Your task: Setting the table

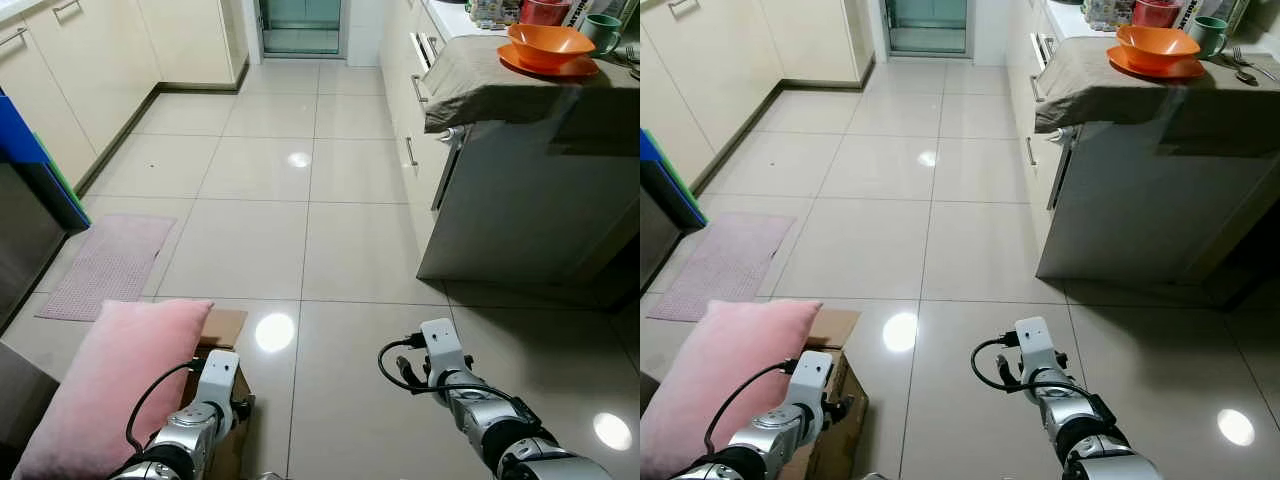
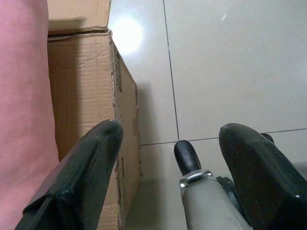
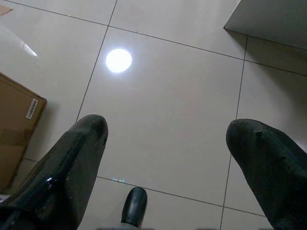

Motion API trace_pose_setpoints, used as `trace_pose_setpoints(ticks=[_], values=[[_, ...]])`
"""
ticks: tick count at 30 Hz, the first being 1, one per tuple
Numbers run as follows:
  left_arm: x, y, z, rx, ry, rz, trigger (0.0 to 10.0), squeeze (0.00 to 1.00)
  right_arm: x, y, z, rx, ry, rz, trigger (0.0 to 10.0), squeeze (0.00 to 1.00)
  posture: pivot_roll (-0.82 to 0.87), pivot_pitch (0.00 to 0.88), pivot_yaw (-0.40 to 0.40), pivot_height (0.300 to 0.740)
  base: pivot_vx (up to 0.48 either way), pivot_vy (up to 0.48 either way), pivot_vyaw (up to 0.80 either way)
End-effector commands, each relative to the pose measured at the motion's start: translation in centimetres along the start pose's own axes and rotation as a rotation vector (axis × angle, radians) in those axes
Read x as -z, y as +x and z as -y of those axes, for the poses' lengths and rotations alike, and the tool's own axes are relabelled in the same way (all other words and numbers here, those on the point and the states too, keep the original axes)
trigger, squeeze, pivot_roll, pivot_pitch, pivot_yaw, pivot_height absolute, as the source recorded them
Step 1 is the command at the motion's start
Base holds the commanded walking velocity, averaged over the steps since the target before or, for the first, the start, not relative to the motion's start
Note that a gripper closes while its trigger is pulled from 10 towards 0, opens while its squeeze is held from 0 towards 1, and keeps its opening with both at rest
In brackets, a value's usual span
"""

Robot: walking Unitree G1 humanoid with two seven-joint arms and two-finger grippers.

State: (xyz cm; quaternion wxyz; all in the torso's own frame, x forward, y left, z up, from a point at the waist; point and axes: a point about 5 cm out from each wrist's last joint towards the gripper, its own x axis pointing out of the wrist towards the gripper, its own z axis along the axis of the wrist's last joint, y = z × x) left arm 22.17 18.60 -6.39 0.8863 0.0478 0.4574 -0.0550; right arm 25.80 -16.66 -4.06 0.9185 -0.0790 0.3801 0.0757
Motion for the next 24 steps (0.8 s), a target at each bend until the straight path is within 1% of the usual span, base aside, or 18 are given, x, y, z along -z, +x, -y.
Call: trace_pose_setpoints(ticks=[1, 24], values=[[-12.60, -8.52, 0.97, 0.074, -0.214, 0.873, 10.0, 0.00, -13.64, -1.99, -8.96, -0.453, -0.040, 0.552, 10.0, 0.00, -0.05, 0.037, 0.029, 0.740, 0.000, 0.000, 0.00], [-12.60, -8.52, 0.97, 0.074, -0.214, 0.873, 10.0, 0.00, -13.64, -1.99, -8.96, -0.453, -0.040, 0.552, 10.0, 0.00, -0.05, 0.037, 0.029, 0.740, 0.000, 0.000, 0.00]])
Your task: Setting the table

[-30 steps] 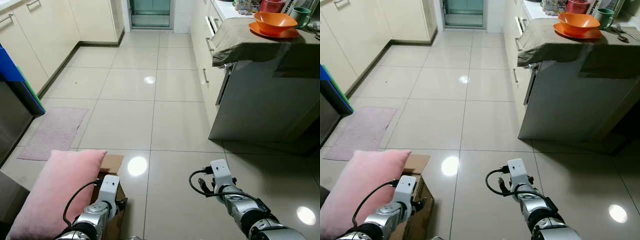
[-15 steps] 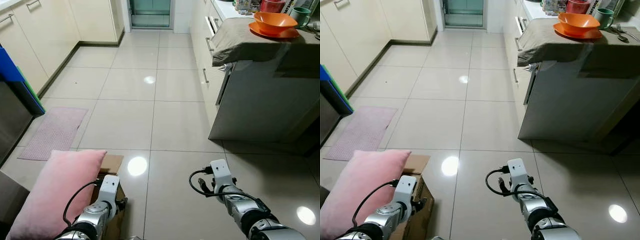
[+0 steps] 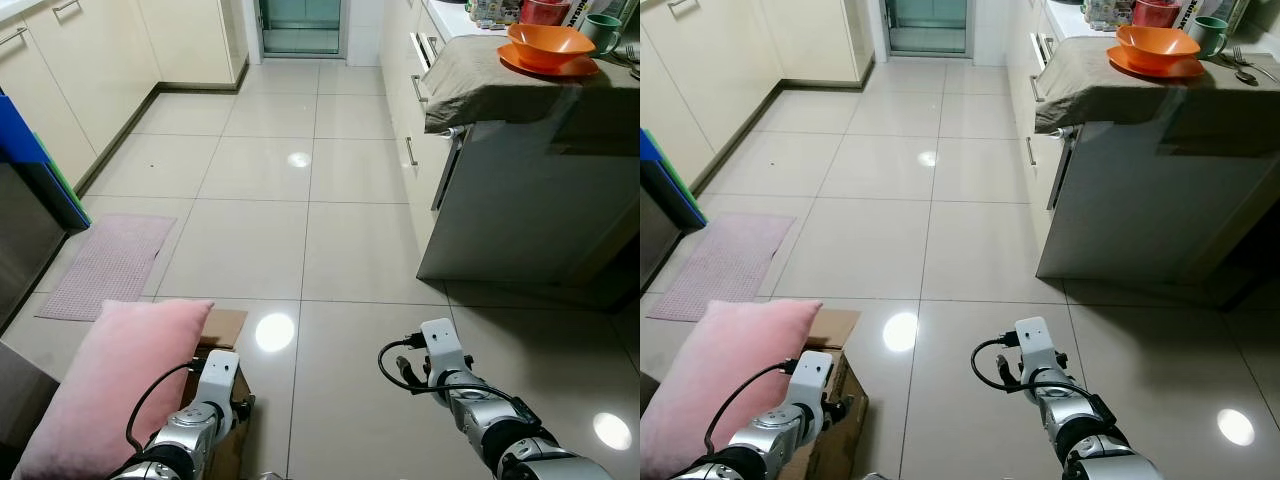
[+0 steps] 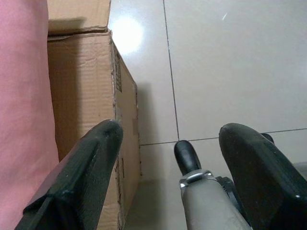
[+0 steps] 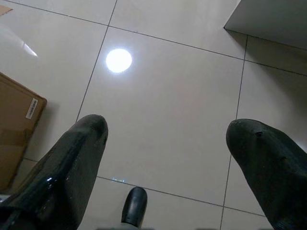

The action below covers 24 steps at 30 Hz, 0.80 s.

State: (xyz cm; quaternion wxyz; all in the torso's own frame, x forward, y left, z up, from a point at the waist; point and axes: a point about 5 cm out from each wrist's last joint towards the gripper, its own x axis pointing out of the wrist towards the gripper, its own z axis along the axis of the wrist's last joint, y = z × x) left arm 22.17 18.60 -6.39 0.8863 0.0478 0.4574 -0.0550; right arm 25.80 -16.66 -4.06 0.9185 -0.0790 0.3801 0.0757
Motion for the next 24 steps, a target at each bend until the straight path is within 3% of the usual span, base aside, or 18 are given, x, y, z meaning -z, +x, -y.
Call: trace_pose_setpoints(ticks=[1, 2, 5, 6, 7, 8, 11, 12, 14, 15, 16, 18, 19, 21, 24], values=[[-12.6, -8.5, 1.0, 0.074, -0.214, 0.873, 10.0, 0.00, -13.6, -2.0, -9.0, -0.452, -0.040, 0.552, 10.0, 0.00, -0.05, 0.037, 0.029, 0.740, 0.000, 0.000, 0.00], [-12.7, -8.6, 1.0, 0.079, -0.213, 0.875, 10.0, 0.00, -13.6, -1.9, -8.7, -0.442, -0.032, 0.545, 10.0, 0.00, -0.06, 0.038, 0.036, 0.740, 0.000, 0.000, 0.00], [-12.3, -6.2, 0.7, 0.076, -0.210, 0.794, 10.0, 0.00, -13.2, -1.6, -7.8, -0.366, -0.054, 0.576, 10.0, 0.00, -0.01, 0.000, 0.009, 0.740, 0.000, 0.000, 0.00], [-11.3, -2.1, 0.5, 0.062, -0.289, 0.551, 10.0, 0.00, -10.3, 0.2, -7.3, -0.234, 0.013, 0.331, 10.0, 0.00, 0.00, 0.000, 0.013, 0.740, 0.000, 0.000, 0.00], [-11.3, -2.1, 0.5, 0.062, -0.289, 0.551, 10.0, 0.00, -10.3, 0.2, -7.3, -0.234, 0.013, 0.331, 10.0, 0.00, 0.00, 0.000, 0.013, 0.740, 0.000, 0.000, 0.00], [-9.7, -0.4, 0.7, 0.048, -0.341, 0.369, 10.0, 0.00, -7.7, 0.8, -7.1, -0.153, 0.011, 0.171, 10.0, 0.00, 0.00, 0.000, 0.016, 0.740, 0.000, 0.000, 0.00], [-7.5, 0.2, 1.1, 0.037, -0.365, 0.240, 10.0, 0.00, -5.0, 0.9, -6.8, -0.130, -0.015, 0.030, 10.0, 0.00, 0.01, 0.000, 0.015, 0.740, 0.000, 0.000, 0.00], [-5.6, 0.3, 0.8, -0.035, -0.338, 0.150, 10.0, 0.00, -3.6, 0.8, -6.6, -0.138, -0.062, -0.023, 10.0, 0.00, 0.00, 0.000, 0.014, 0.740, 0.000, 0.000, 0.00], [-5.6, 0.3, 0.8, -0.035, -0.338, 0.150, 10.0, 0.00, -3.6, 0.8, -6.6, -0.138, -0.062, -0.023, 10.0, 0.00, 0.00, 0.000, 0.014, 0.740, 0.000, 0.000, 0.00], [-4.4, 0.4, 0.9, -0.060, -0.284, 0.102, 10.0, 0.00, -2.7, 0.8, -6.4, -0.144, -0.094, -0.051, 10.0, 0.00, 0.00, 0.000, 0.015, 0.740, 0.000, 0.000, 0.00], [-5.0, 0.3, 1.4, -0.028, -0.257, 0.152, 10.0, 0.00, -2.6, 0.7, -5.9, -0.142, -0.148, -0.016, 10.0, 0.00, 0.00, 0.000, 0.019, 0.740, 0.000, 0.000, 0.00], [-5.8, 0.2, 1.6, -0.003, -0.267, 0.201, 10.0, 0.00, -2.9, 0.7, -5.8, -0.141, -0.150, 0.005, 10.0, 0.00, 0.00, 0.000, 0.021, 0.740, 0.000, 0.000, 0.00], [-7.9, -0.4, 0.9, 0.014, -0.317, 0.334, 10.0, 0.00, -4.2, 0.7, -5.4, -0.120, -0.122, 0.090, 10.0, 0.00, 0.00, 0.000, 0.024, 0.740, 0.000, 0.000, 0.00], [-8.5, -0.6, 0.5, 0.020, -0.330, 0.374, 10.0, 0.00, -4.7, 0.7, -5.3, -0.108, -0.107, 0.119, 10.0, 0.00, 0.00, 0.000, 0.024, 0.740, 0.000, 0.000, 0.00], [-9.6, -2.0, -1.0, 0.049, -0.352, 0.540, 10.0, 0.00, -6.5, 0.5, -4.9, -0.099, -0.113, 0.264, 10.0, 0.00, -0.01, 0.000, 0.032, 0.740, 0.000, 0.000, 0.00]])
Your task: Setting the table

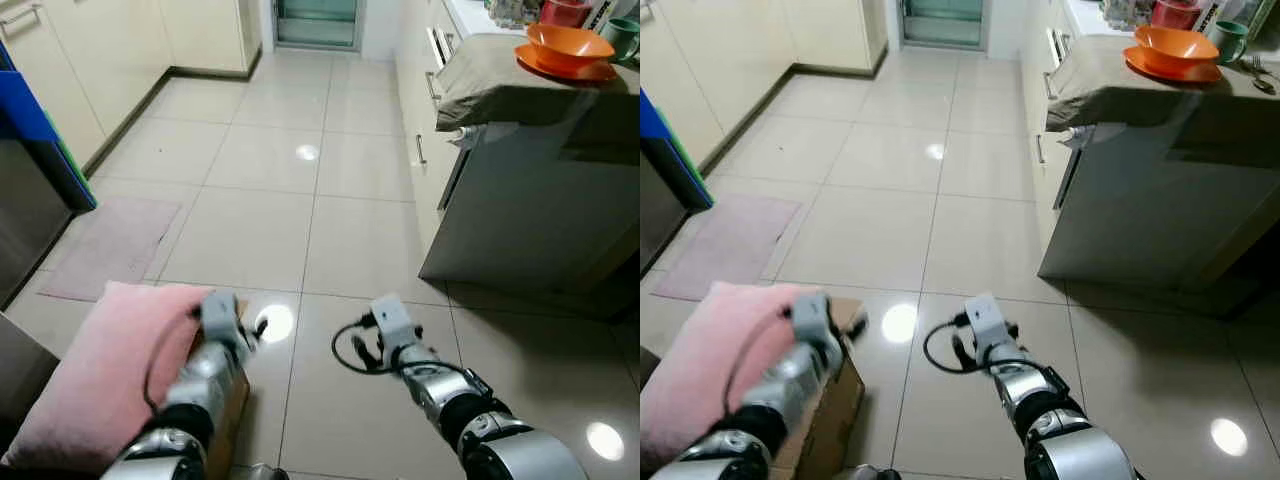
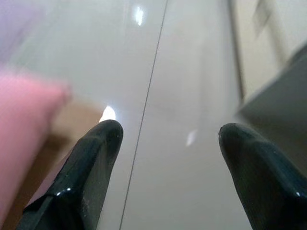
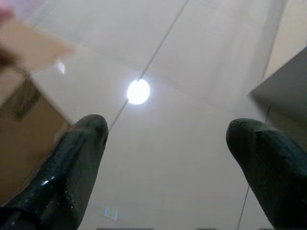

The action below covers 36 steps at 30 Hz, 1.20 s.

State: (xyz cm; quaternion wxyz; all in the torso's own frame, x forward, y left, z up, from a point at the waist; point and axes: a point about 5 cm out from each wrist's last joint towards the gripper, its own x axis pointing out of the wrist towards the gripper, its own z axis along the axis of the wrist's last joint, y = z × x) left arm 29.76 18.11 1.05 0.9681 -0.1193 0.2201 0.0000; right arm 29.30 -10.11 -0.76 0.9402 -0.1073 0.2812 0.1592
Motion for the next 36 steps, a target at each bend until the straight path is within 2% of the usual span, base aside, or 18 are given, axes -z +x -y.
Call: trace_pose_setpoints(ticks=[1, 3, 6, 8, 9, 11, 13, 14, 15, 16, 19, 21, 23, 27, 29, 31, 35, 36], values=[[0.1, -1.2, -0.5, 0.031, -0.023, 0.048, 10.0, 0.00, -0.8, -0.2, 0.7, 0.026, 0.012, 0.092, 10.0, 0.00, -0.02, 0.000, 0.034, 0.740, 0.000, 0.000, 0.00], [-1.5, -2.7, -0.6, 0.021, -0.011, 0.145, 10.0, 0.00, -2.0, -0.6, 1.2, 0.029, 0.025, 0.191, 10.0, 0.00, -0.02, 0.000, 0.036, 0.740, 0.000, 0.000, 0.00], [-4.4, -5.1, 0.2, 0.025, 0.049, 0.325, 10.0, 0.00, -4.4, -1.8, 2.1, 0.063, 0.031, 0.386, 10.0, 0.00, -0.03, 0.002, 0.035, 0.740, 0.000, 0.000, 0.00], [-6.9, -6.7, 1.0, 0.011, 0.025, 0.438, 10.0, 0.00, -6.5, -3.4, 2.6, 0.068, -0.012, 0.537, 10.0, 0.00, -0.03, 0.002, 0.026, 0.740, 0.000, 0.000, 0.00], [-6.9, -6.7, 1.0, 0.011, 0.025, 0.438, 10.0, 0.00, -6.5, -3.4, 2.6, 0.068, -0.012, 0.537, 10.0, 0.00, -0.03, 0.002, 0.026, 0.740, 0.000, 0.000, 0.00], [-7.5, -8.3, 0.4, -0.007, 0.074, 0.476, 10.0, 0.00, -6.9, -4.8, 3.3, 0.087, -0.016, 0.590, 10.0, 0.00, -0.03, 0.004, 0.016, 0.740, 0.000, 0.000, 0.00], [-7.0, -10.2, -0.6, -0.015, 0.104, 0.474, 10.0, 0.00, -6.7, -6.5, 4.6, 0.116, -0.017, 0.608, 10.0, 0.00, -0.03, 0.012, 0.013, 0.740, 0.000, 0.000, 0.00], [-7.0, -10.2, -0.6, -0.015, 0.104, 0.474, 10.0, 0.00, -6.7, -6.5, 4.6, 0.116, -0.017, 0.608, 10.0, 0.00, -0.03, 0.012, 0.013, 0.740, 0.000, 0.000, 0.00], [-6.3, -12.5, -1.3, -0.037, 0.110, 0.460, 10.0, 0.00, -5.9, -8.5, 6.2, 0.166, -0.015, 0.618, 10.0, 0.00, -0.03, 0.025, 0.006, 0.740, 0.000, 0.000, 0.00], [-6.3, -12.5, -1.3, -0.037, 0.110, 0.460, 10.0, 0.00, -5.9, -8.5, 6.2, 0.166, -0.015, 0.618, 10.0, 0.00, -0.03, 0.025, 0.006, 0.740, 0.000, 0.000, 0.00], [-5.6, -14.7, -1.2, -0.058, 0.075, 0.433, 10.0, 0.00, -4.2, -10.6, 7.3, 0.207, -0.016, 0.588, 10.0, 0.00, -0.04, 0.035, 0.005, 0.740, 0.000, 0.000, 0.00], [-6.0, -14.5, -0.5, -0.060, 0.083, 0.434, 10.0, 0.00, -3.9, -10.5, 6.9, 0.197, -0.004, 0.567, 10.0, 0.00, -0.03, 0.029, 0.012, 0.740, 0.000, 0.000, 0.00], [-6.5, -13.7, -0.1, -0.057, 0.098, 0.446, 10.0, 0.00, -4.2, -9.7, 6.1, 0.176, -0.010, 0.559, 10.0, 0.00, -0.04, 0.020, 0.017, 0.740, 0.000, 0.000, 0.00], [-6.9, -13.3, -0.1, -0.069, 0.125, 0.460, 10.0, 0.00, -5.3, -9.4, 5.1, 0.152, 0.001, 0.587, 10.0, 0.00, -0.05, 0.022, 0.029, 0.740, 0.000, 0.000, 0.00], [-6.2, -13.3, -0.5, -0.099, 0.087, 0.425, 10.0, 0.00, -5.4, -9.4, 4.6, 0.125, 0.012, 0.576, 10.0, 0.00, -0.05, 0.024, 0.025, 0.740, 0.000, 0.000, 0.00], [-5.4, -12.9, -0.7, -0.130, 0.020, 0.379, 10.0, 0.00, -5.6, -8.9, 4.7, 0.132, 0.055, 0.546, 10.0, 0.00, -0.07, 0.028, 0.026, 0.740, 0.000, 0.000, 0.00], [-5.7, -11.8, -0.9, -0.146, 0.049, 0.359, 10.0, 0.00, -6.5, -8.3, 4.6, 0.137, 0.018, 0.567, 10.0, 0.00, -0.07, 0.027, 0.031, 0.740, 0.000, 0.000, 0.00], [-5.9, -11.7, -0.9, -0.144, 0.060, 0.358, 10.0, 0.05, -6.6, -8.2, 4.6, 0.141, 0.018, 0.564, 10.0, 0.00, -0.06, 0.024, 0.031, 0.740, 0.000, 0.000, 0.00]])
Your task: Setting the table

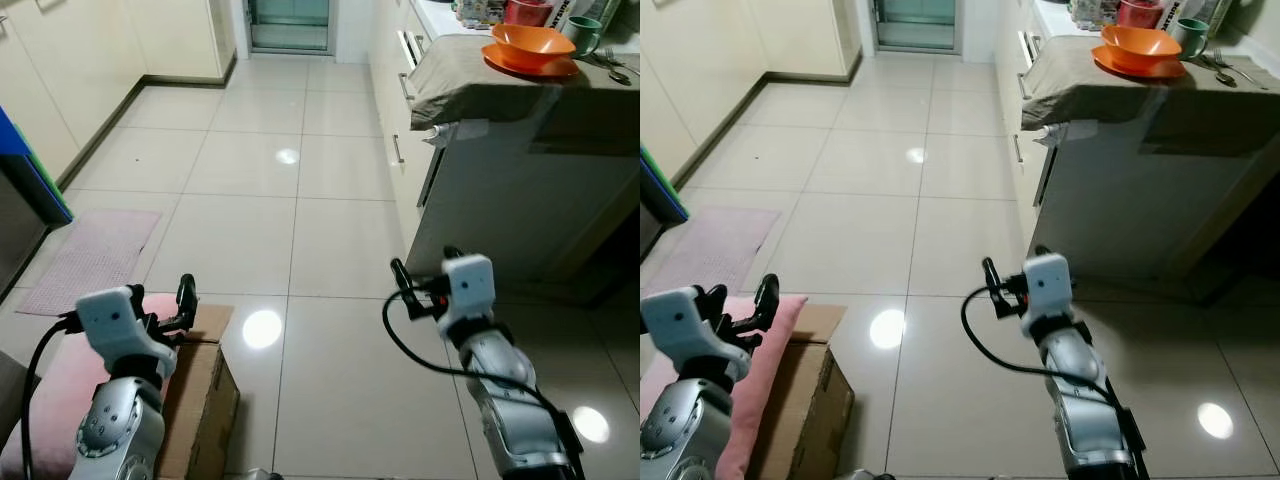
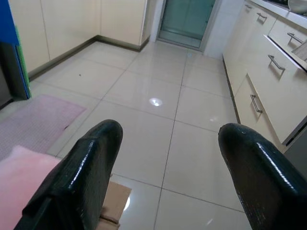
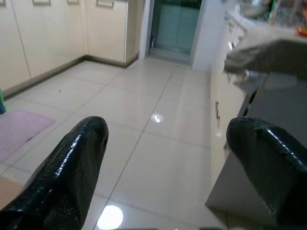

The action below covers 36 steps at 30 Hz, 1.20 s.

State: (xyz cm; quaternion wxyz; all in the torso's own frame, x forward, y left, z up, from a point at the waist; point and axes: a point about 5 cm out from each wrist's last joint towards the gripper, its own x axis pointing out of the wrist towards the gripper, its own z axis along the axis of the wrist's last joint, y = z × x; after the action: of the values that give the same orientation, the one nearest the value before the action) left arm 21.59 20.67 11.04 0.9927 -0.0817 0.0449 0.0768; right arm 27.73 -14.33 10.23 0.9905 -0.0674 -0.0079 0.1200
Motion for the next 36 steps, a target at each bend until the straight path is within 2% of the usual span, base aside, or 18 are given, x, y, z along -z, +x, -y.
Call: trace_pose_setpoints(ticks=[1, 6, 12, 22, 27, 28, 36], values=[[0.0, 0.2, -0.2, -0.008, 0.028, -0.014, 10.0, 1.00, 0.5, 0.0, 0.0, 0.007, -0.002, -0.026, 10.0, 0.00, -0.05, 0.023, 0.034, 0.740, 0.000, 0.000, 0.00], [0.1, 0.1, -0.4, -0.005, 0.011, -0.026, 10.0, 1.00, 0.7, -0.4, 0.1, 0.006, -0.001, -0.049, 10.0, 0.00, -0.04, 0.028, 0.031, 0.740, 0.000, 0.000, 0.00], [0.0, 0.4, 0.1, 0.017, -0.004, -0.024, 10.0, 1.00, 0.7, 0.0, 0.0, -0.008, -0.023, -0.041, 10.0, 0.00, -0.04, 0.028, 0.035, 0.740, 0.000, 0.000, 0.00], [-0.2, 0.6, 0.1, 0.025, -0.012, -0.019, 10.0, 1.00, 0.5, 0.5, -0.3, -0.010, 0.002, -0.041, 10.0, 0.00, -0.03, 0.027, 0.033, 0.740, 0.000, 0.000, 0.00], [-0.1, 0.8, 0.3, 0.037, 0.000, -0.015, 10.0, 1.00, 0.7, 0.5, 0.3, 0.027, 0.026, -0.050, 10.0, 0.00, -0.04, 0.027, 0.031, 0.740, 0.000, 0.000, 0.00], [0.0, 0.8, 0.3, 0.035, -0.008, -0.014, 10.0, 1.00, 0.9, 0.4, 0.3, 0.026, 0.034, -0.048, 10.0, 1.00, -0.04, 0.029, 0.031, 0.740, 0.000, 0.000, 0.00], [0.0, 0.9, 0.7, 0.061, -0.025, -0.015, 10.0, 1.00, 1.1, 0.5, -0.2, -0.021, 0.047, -0.046, 10.0, 1.00, -0.04, 0.031, 0.030, 0.740, 0.000, 0.000, 0.00]])
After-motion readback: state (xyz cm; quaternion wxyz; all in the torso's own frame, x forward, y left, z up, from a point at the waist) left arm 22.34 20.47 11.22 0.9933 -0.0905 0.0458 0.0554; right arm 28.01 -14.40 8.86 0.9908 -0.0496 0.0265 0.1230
